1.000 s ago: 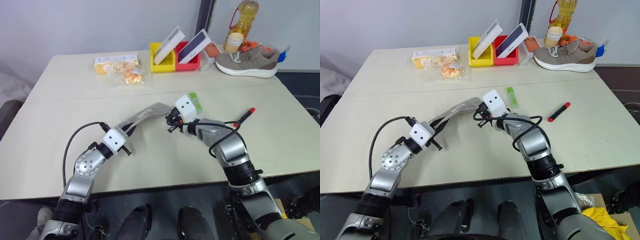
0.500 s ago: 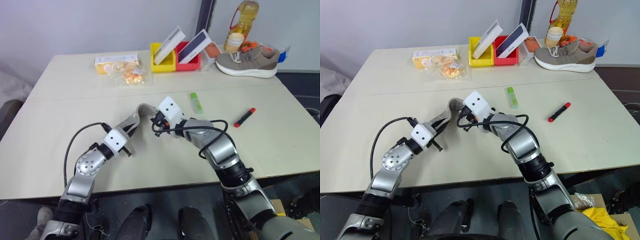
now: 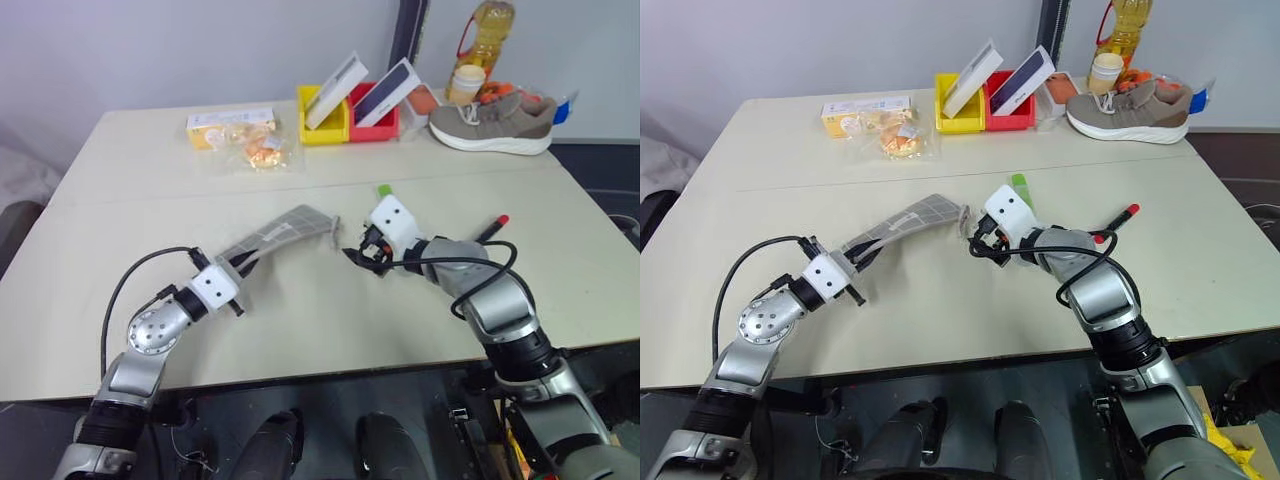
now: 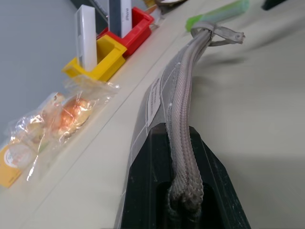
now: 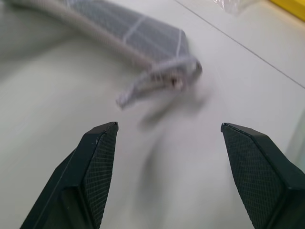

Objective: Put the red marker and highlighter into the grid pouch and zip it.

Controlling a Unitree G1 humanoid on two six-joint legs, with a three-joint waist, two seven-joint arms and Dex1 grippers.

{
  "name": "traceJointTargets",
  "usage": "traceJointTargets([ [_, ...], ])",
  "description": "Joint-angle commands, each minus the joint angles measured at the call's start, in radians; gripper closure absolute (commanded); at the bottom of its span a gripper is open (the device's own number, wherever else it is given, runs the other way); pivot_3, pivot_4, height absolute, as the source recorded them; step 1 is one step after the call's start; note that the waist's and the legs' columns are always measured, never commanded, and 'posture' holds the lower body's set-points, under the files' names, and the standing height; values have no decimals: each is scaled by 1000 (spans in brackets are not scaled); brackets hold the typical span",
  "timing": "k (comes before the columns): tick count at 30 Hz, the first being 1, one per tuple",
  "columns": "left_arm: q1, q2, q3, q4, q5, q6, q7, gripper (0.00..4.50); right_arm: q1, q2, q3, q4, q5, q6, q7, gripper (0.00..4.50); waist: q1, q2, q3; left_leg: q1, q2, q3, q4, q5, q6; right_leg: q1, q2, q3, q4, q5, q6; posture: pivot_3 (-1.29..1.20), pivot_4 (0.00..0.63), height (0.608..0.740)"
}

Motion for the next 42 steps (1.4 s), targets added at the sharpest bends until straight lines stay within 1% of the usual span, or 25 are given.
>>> traceJointTargets([
  [1,-8,11,-30,4,30,-60,-12,4500,-56,90,-60,49,14,-4,-81,950,1,0,0,0,0,0,0,0,0,0,0,0,0,0,0,0,150,740],
  [5,-6,14,-40,8,35,-79,-14,4500,-103,207,-102,178,-2,-32,-200,950,3,0,0,0,0,0,0,0,0,0,0,0,0,0,0,0,150,740],
  [6,-4,14,-41,6,36,-80,-12,4500,-105,204,-66,200,-27,-45,-196,950,3,0,0,0,0,0,0,0,0,0,0,0,0,0,0,0,150,740],
  [8,1,12,-36,0,38,-77,-4,4500,-98,164,25,236,-110,-57,-197,950,4,0,0,0,-1,0,0,0,0,0,0,0,0,0,0,0,150,740],
  [9,4,13,-32,-3,38,-76,-1,4500,-91,127,68,256,-167,-71,-211,950,4,0,0,0,-1,0,0,0,0,0,0,0,0,0,0,0,150,740],
  [14,16,17,-24,-7,35,-75,3,4500,-42,-2,120,225,-250,-85,-181,950,3,0,0,0,-1,0,0,0,0,0,0,0,0,0,0,0,150,740],
  [15,19,18,-23,-7,35,-75,4,4500,-31,-42,144,214,-281,-95,-169,950,4,0,0,0,-1,-1,0,0,0,0,0,0,0,0,0,0,150,740],
  [17,22,18,-20,-7,34,-72,7,4500,-9,-84,151,181,-298,-98,-146,950,5,0,0,0,-1,0,0,0,0,1,0,-1,0,0,0,0,150,740],
  [22,20,16,-17,-6,28,-67,14,4500,17,-89,102,105,-256,-119,-91,950,2,0,0,0,0,0,0,0,0,1,0,0,0,0,0,0,150,740],
  [26,6,13,-15,-2,20,-64,18,4500,33,-59,52,47,-178,-141,-22,950,2,0,0,0,0,0,0,0,0,1,0,0,0,0,0,0,150,740],
  [31,-5,16,-17,-5,10,-73,13,4500,22,-95,113,83,-226,-273,34,950,4,0,0,0,-1,0,1,0,0,1,0,-1,0,0,0,0,150,740],
  [37,-3,23,-14,-16,-1,-72,8,4500,-33,-95,163,213,-293,-411,63,950,2,0,0,0,-1,0,1,0,0,1,0,-1,0,0,0,0,150,740],
  [38,-2,24,-14,-17,-2,-71,8,4500,-40,-91,161,228,-295,-423,66,1182,2,0,0,0,-1,0,1,0,0,1,0,-1,0,0,0,0,150,740],
  [40,1,26,-13,-21,-3,-70,9,4500,-49,-86,156,246,-292,-442,80,1807,2,0,0,0,-1,0,1,0,0,1,0,-1,0,0,0,0,150,740],
  [42,4,27,-13,-23,-3,-68,10,4500,-51,-86,153,254,-294,-458,91,2766,2,0,0,0,-1,0,1,0,0,1,0,-1,0,0,0,0,150,740],
])
